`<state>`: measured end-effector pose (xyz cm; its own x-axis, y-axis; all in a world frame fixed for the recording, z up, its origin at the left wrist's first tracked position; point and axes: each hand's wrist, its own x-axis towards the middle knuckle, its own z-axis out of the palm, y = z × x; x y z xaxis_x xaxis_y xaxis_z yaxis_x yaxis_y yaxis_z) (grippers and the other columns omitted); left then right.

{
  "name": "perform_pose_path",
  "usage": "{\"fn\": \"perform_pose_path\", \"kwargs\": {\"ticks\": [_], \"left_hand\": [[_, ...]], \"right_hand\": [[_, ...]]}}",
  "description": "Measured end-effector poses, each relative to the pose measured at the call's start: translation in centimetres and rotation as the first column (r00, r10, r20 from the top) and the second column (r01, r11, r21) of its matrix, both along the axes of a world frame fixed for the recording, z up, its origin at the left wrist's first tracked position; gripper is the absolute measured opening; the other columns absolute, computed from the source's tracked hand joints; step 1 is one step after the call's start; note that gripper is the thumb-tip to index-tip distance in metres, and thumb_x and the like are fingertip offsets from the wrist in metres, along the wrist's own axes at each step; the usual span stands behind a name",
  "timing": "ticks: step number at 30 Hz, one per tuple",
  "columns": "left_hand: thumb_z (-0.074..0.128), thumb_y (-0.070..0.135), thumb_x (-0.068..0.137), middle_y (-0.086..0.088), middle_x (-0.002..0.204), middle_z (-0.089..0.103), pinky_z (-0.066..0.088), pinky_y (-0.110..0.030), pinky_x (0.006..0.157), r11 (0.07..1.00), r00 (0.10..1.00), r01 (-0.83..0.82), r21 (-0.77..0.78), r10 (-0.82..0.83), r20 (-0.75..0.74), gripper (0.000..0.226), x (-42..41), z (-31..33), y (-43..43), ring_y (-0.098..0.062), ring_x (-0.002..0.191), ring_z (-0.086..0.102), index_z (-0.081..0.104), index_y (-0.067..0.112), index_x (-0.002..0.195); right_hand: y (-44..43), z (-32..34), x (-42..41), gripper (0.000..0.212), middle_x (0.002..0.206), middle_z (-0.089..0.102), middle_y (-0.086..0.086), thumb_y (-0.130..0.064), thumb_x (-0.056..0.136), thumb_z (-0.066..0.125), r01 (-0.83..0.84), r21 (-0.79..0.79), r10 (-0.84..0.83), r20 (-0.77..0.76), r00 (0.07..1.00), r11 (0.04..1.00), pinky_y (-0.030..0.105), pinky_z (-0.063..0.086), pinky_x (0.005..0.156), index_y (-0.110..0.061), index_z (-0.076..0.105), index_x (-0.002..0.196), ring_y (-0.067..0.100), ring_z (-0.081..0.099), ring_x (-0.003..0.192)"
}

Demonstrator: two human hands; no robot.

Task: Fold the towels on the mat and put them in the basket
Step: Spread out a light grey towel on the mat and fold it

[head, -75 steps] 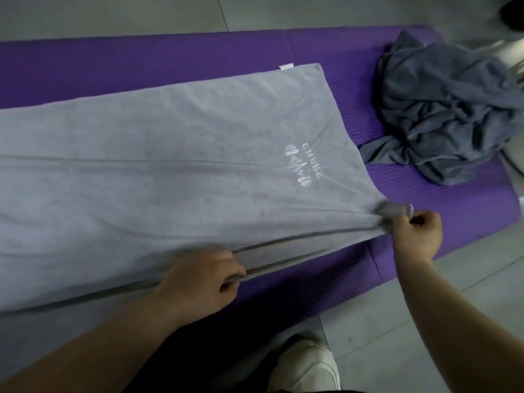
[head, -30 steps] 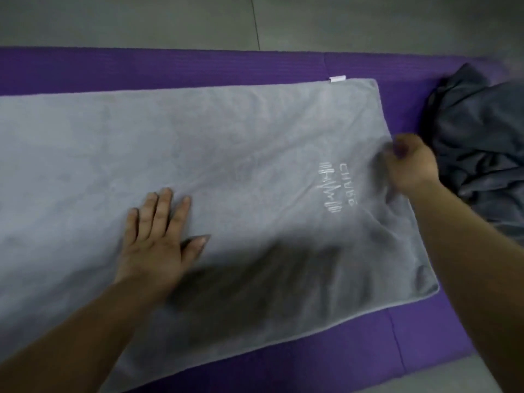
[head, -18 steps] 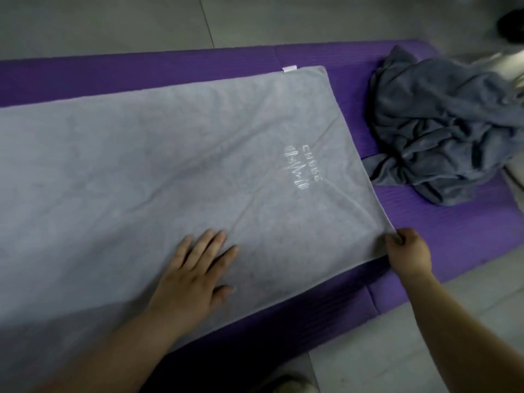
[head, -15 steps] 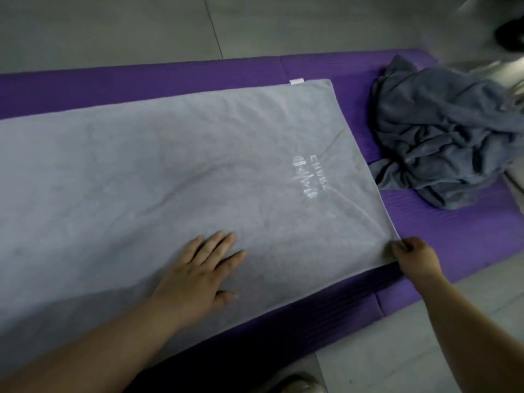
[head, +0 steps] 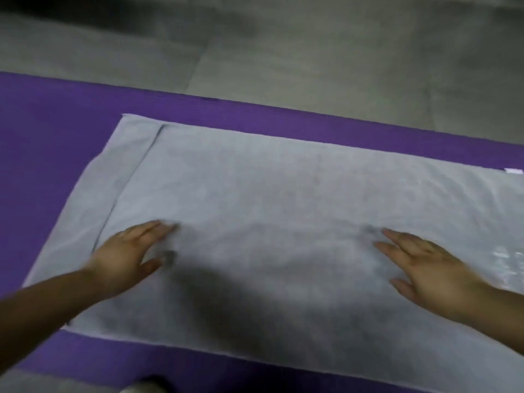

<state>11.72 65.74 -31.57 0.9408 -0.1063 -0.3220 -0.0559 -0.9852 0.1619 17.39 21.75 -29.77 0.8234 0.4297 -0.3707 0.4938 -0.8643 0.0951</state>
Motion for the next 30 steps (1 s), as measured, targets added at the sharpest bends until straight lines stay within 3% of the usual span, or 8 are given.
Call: {"fn": "perform_pose_path", "kwargs": {"ticks": [3,6,11,15,18,23,26,30], "left_hand": [[0.051,0.044,0.069,-0.03,0.127,0.05,0.042,-0.054,0.092,0.924,0.924,-0.354,-0.141,0.37,0.102,0.073,-3.4,-1.9,3.1,-0.048,0.112,0.052,0.051,-0.002,0.126],[0.047,0.041,0.066,-0.029,0.137,0.04,0.03,-0.052,0.104,0.687,0.688,-0.695,-0.212,0.721,0.081,0.078,-6.0,-2.3,5.0,-0.048,0.124,0.038,0.045,-0.002,0.131],[0.044,0.06,0.067,-0.028,0.12,0.054,0.04,-0.053,0.091,0.538,0.544,-0.83,0.147,0.839,0.003,0.077,-9.9,-4.7,13.2,-0.05,0.11,0.048,0.053,0.007,0.121],[0.062,0.057,0.059,-0.026,0.102,0.064,0.049,-0.051,0.084,0.42,0.407,-0.906,0.05,0.898,-0.165,0.069,-12.0,-7.6,17.5,-0.045,0.095,0.059,0.063,0.006,0.106],[0.074,0.042,0.066,-0.023,0.083,0.065,0.052,-0.044,0.08,0.263,0.32,-0.933,-0.243,0.918,-0.235,0.043,-10.0,-5.1,14.9,-0.036,0.083,0.062,0.064,0.005,0.085],[0.059,-0.002,0.081,-0.002,0.061,0.061,0.042,-0.005,0.048,0.186,0.459,-0.729,-0.658,0.847,-0.269,0.009,-6.4,-0.1,6.8,-0.006,0.056,0.057,0.063,0.005,0.077],[0.058,-0.007,0.08,0.005,0.059,0.067,0.049,-0.009,0.056,0.042,0.58,-0.666,-0.745,0.657,-0.482,0.029,-5.0,0.7,1.2,-0.005,0.056,0.06,0.072,0.014,0.067],[0.078,0.017,0.064,0.002,0.084,0.073,0.052,-0.013,0.071,0.029,0.687,-0.703,-0.711,0.288,-0.668,0.015,-4.6,-0.1,-4.1,-0.009,0.079,0.066,0.076,0.023,0.078]], "right_hand": [[10.2,0.5,2.2,0.078,0.117,0.064,0.015,-0.049,0.052,0.077,-0.226,0.091,0.227,-0.004,0.974,0.97,0.024,0.052,0.076,-0.01,0.06,0.117,0.023,0.068,0.096],[18.4,-2.2,1.1,0.071,0.154,0.009,0.011,-0.047,0.087,0.04,-0.185,0.181,0.201,-0.073,0.977,0.966,0.023,0.006,0.111,-0.016,0.017,0.147,0.024,0.019,0.142],[21.1,-5.8,-1.0,0.068,0.15,-0.016,0.001,-0.049,0.091,0.025,-0.101,0.207,0.129,-0.127,0.983,0.973,0.033,-0.009,0.113,-0.019,0.004,0.148,0.026,-0.002,0.144],[20.4,-5.3,0.0,0.064,0.135,0.052,0.009,-0.05,0.076,0.032,-0.115,0.11,0.131,-0.152,0.98,0.987,0.037,0.037,0.103,-0.017,0.059,0.123,0.025,0.055,0.119],[20.4,-5.1,-0.4,0.057,0.154,0.015,0.008,-0.04,0.092,0.034,-0.14,0.213,0.167,-0.116,0.979,0.967,0.031,0.005,0.114,-0.016,0.029,0.144,0.022,0.021,0.142],[23.2,-3.9,-2.9,0.068,0.143,0.035,0.006,-0.039,0.077,0.038,0.44,0.586,-0.21,-0.419,0.883,0.68,0.021,0.021,0.107,-0.012,0.033,0.139,0.018,0.033,0.131],[25.5,-2.8,-5.0,0.054,0.114,0.053,0.005,-0.03,0.079,0.052,0.728,0.575,-0.157,-0.735,0.66,0.373,0.014,0.037,0.082,-0.005,0.045,0.127,0.012,0.05,0.098],[25.9,-2.1,-5.7,0.041,0.113,0.055,0.0,-0.023,0.09,0.054,0.833,0.448,-0.139,-0.848,0.511,0.324,0.016,0.038,0.086,-0.012,0.046,0.128,0.008,0.05,0.103]]}}
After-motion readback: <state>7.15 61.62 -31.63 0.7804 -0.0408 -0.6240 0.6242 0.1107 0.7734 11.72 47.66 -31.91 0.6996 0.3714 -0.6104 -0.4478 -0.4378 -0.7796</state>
